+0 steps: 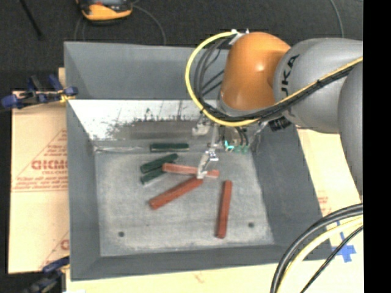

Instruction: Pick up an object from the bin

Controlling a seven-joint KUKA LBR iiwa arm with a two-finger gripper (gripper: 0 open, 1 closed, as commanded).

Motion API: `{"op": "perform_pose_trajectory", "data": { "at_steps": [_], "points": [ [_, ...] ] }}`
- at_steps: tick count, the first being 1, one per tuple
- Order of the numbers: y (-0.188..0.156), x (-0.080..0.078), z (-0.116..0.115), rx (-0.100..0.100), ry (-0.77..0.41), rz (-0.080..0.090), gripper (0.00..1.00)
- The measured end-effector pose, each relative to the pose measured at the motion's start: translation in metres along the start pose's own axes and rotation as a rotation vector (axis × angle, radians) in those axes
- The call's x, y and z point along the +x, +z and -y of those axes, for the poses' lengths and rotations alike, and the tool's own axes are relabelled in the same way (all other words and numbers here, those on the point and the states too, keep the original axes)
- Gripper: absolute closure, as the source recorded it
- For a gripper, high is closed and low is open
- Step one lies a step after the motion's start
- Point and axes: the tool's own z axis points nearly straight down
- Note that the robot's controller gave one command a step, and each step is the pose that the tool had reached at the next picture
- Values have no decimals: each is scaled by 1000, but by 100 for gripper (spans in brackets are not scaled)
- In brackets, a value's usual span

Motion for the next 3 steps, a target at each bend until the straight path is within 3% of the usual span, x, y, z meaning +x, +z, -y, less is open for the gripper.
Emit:
{"op": "perform_pose_trajectory", "data": {
  "at_steps": [1, 2, 3],
  "points": [
    [0, 0, 0, 0, 0, 0, 0],
    [81, 21, 13, -4, -32, 4, 100],
    [81, 21, 13, -4, -31, 4, 100]
  ]
}}
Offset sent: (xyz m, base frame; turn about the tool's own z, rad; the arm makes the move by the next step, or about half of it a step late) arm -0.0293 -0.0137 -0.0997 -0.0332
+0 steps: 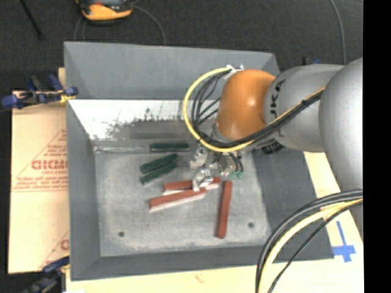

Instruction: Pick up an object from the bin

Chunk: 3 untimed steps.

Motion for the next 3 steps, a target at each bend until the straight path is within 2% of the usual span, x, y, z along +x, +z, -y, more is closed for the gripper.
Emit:
{"op": "perform_pose_trajectory", "data": {
  "at_steps": [1, 2, 3],
  "points": [
    [-5, -2, -1, 1, -2, 8, 100],
    [8, 6, -1, 1, -26, -3, 0],
    [5, 5, -1, 0, -25, -8, 100]
  ]
}}
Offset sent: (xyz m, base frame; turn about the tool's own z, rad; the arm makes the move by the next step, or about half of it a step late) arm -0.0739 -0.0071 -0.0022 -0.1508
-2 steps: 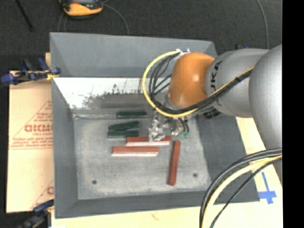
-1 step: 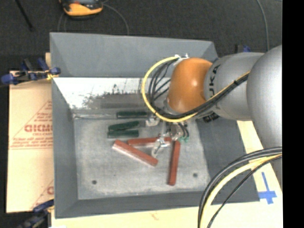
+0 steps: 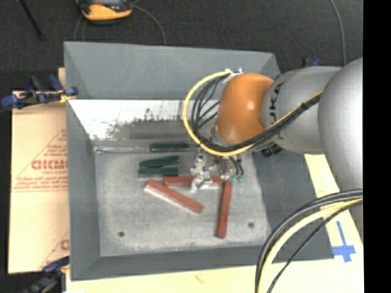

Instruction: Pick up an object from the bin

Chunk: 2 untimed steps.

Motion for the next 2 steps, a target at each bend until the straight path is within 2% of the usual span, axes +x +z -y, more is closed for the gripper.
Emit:
{"op": "perform_pose_trajectory", "data": {
  "at_steps": [1, 2],
  "points": [
    [0, 0, 0, 0, 0, 0, 100],
    [-25, 1, -14, 4, -33, 0, 100]
  ]
}}
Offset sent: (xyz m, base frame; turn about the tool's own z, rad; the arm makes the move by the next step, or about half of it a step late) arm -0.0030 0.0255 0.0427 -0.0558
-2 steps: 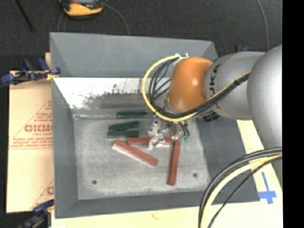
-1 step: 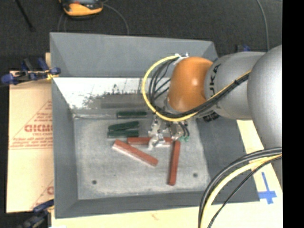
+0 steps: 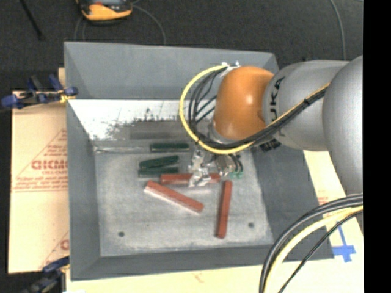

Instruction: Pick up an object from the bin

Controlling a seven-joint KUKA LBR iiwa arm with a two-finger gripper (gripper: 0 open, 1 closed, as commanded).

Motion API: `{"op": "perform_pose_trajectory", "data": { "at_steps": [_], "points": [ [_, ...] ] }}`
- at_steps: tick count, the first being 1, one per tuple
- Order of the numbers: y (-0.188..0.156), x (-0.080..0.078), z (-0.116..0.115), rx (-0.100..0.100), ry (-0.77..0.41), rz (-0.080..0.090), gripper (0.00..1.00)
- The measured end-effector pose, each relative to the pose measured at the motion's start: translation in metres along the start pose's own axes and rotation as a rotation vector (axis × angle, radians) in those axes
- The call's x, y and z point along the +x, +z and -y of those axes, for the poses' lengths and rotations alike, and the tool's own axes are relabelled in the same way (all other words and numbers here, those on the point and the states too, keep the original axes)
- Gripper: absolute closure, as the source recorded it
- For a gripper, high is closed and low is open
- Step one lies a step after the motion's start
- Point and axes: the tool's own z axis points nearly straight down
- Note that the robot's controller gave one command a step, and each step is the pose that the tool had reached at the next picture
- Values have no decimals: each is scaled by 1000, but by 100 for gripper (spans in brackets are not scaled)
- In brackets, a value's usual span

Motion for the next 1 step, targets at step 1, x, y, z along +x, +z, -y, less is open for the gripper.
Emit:
{"op": "perform_pose_trajectory", "data": {
  "at_steps": [1],
  "points": [
    [-143, -6, -8, 1, -63, 4, 100]
  ]
}}
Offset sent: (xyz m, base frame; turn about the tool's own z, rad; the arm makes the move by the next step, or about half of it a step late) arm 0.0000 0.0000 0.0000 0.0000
